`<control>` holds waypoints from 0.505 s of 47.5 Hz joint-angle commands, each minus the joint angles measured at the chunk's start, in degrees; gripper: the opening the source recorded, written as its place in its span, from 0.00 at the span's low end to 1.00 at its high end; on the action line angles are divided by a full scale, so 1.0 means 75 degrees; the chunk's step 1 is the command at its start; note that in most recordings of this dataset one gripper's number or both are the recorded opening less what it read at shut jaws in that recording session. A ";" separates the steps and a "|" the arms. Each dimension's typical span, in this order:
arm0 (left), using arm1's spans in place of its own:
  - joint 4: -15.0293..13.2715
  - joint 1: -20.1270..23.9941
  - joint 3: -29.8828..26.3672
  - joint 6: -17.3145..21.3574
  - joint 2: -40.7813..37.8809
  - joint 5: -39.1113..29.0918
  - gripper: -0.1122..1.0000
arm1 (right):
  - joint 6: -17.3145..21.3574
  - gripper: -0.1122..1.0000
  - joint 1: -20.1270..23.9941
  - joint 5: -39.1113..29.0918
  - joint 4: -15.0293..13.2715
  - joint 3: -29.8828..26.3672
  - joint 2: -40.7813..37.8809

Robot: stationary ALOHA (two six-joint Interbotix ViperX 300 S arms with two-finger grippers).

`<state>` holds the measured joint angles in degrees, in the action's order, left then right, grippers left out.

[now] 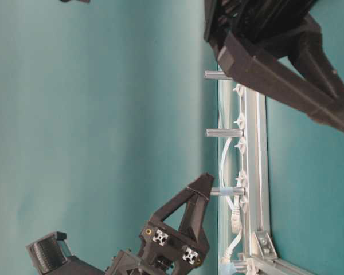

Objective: Insert the wire through the string loop located on the left side.
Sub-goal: 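Open both grippers and move the right gripper above the black USB cable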

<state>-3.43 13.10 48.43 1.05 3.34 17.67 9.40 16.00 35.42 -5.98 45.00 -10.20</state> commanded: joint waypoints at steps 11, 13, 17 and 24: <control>0.0023 -0.0035 -0.0012 -0.0012 0.0316 -0.0328 0.81 | 0.0012 0.91 0.0187 -0.0609 0.0562 -0.0281 0.0293; 0.0023 -0.0035 0.0012 -0.0012 0.0363 -0.0445 0.81 | 0.0012 0.91 0.0234 -0.0621 0.0727 -0.0281 0.0293; 0.0023 -0.0047 0.0094 0.0000 0.0457 -0.0691 0.81 | 0.0012 0.91 0.0340 -0.0633 0.1090 -0.0281 0.0293; 0.0023 -0.0141 0.0258 0.0000 0.0609 -0.0949 0.82 | -0.0012 0.90 0.0680 -0.0785 0.1723 -0.0328 0.0234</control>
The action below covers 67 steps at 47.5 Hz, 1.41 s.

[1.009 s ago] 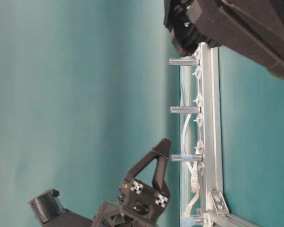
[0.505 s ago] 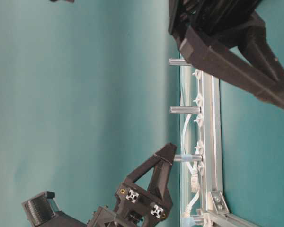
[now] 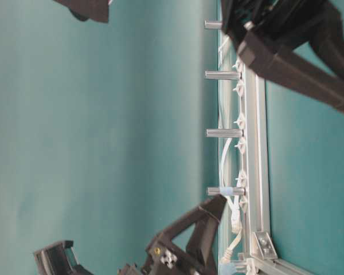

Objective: Insert the wire through the string loop located on the left side.
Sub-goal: 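Open both grippers and move the right gripper above the black USB cable, then lower the right gripper and grasp the USB cable behind its connector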

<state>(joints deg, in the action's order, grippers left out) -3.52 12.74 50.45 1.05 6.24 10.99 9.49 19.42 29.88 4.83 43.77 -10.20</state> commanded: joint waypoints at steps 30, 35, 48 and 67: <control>0.0035 -0.0750 0.0527 -0.0012 0.0551 -0.0094 0.82 | -0.0035 0.85 0.0516 -0.1008 0.1078 -0.0949 -0.0820; 0.0035 -0.0762 0.0551 -0.0012 0.0598 -0.0094 0.81 | -0.0035 0.85 0.0527 -0.1301 0.1090 -0.1008 -0.0879; 0.0035 -0.0797 0.0598 -0.0012 0.0645 -0.0082 0.81 | -0.0035 0.85 0.0516 -0.1395 0.1090 -0.1055 -0.1043; 0.0035 -0.0809 0.0609 -0.0012 0.0645 -0.0094 0.81 | -0.0023 0.82 0.0527 -0.1652 0.1090 -0.1066 -0.1160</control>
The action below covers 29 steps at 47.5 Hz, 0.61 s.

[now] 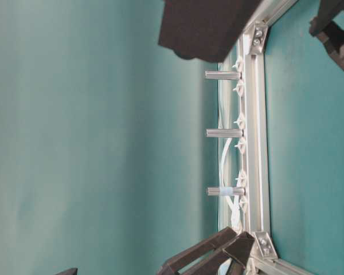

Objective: Insert the wire through the string loop located on the left side.
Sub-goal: 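Lower the right gripper and grasp the USB cable behind its connector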

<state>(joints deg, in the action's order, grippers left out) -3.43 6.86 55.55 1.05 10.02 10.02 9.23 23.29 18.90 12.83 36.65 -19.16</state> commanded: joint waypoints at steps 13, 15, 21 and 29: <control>0.0023 -0.0035 -0.0070 -0.0012 0.0141 0.0035 0.81 | 0.0012 0.42 0.0012 -0.1348 0.0082 -0.0270 0.0035; 0.0023 -0.0035 -0.0070 -0.0012 0.0141 0.0035 0.81 | 0.0012 0.41 0.0012 -0.1430 0.0082 -0.0270 0.0035; 0.0023 -0.0035 -0.0070 -0.0012 0.0141 0.0035 0.81 | 0.0012 0.41 0.0012 -0.1465 0.0082 -0.0281 0.0035; 0.0023 -0.0035 -0.0070 -0.0012 0.0141 0.0035 0.81 | 0.0012 0.41 0.0012 -0.1441 0.0082 -0.0328 0.0059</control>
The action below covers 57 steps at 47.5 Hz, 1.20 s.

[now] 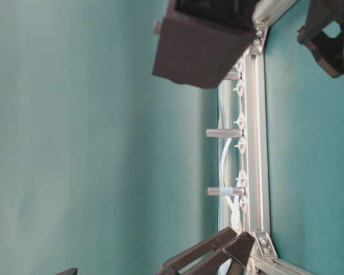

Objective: Insert the wire through the string loop located on the left side.
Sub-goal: 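Lower the right gripper and grasp the USB cable behind its connector, then lift the cable with the right gripper and carry it toward the frame corner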

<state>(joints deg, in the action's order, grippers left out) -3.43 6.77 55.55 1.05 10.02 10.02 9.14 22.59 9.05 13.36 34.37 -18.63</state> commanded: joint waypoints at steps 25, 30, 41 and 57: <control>0.0023 -0.0023 -0.0105 -0.0023 0.0141 0.0023 0.81 | 0.0023 0.41 0.0105 -0.0129 -0.0188 -0.0164 0.0293; 0.0023 -0.0035 -0.0117 -0.0035 0.0141 0.0023 0.81 | 0.0012 0.31 0.0105 -0.0129 -0.0234 -0.0164 0.0375; 0.0023 -0.0070 -0.0117 -0.0047 0.0152 0.0023 0.81 | 0.0000 0.17 0.0105 -0.0129 -0.0434 -0.0164 0.0645; 0.0023 -0.0105 -0.0129 -0.0059 0.0141 0.0023 0.81 | 0.0000 0.17 0.0105 -0.0152 -0.0445 -0.0152 0.0762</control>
<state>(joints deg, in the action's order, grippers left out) -3.43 6.24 55.46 1.05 10.02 10.02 9.23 23.20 7.73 10.11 33.75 -15.38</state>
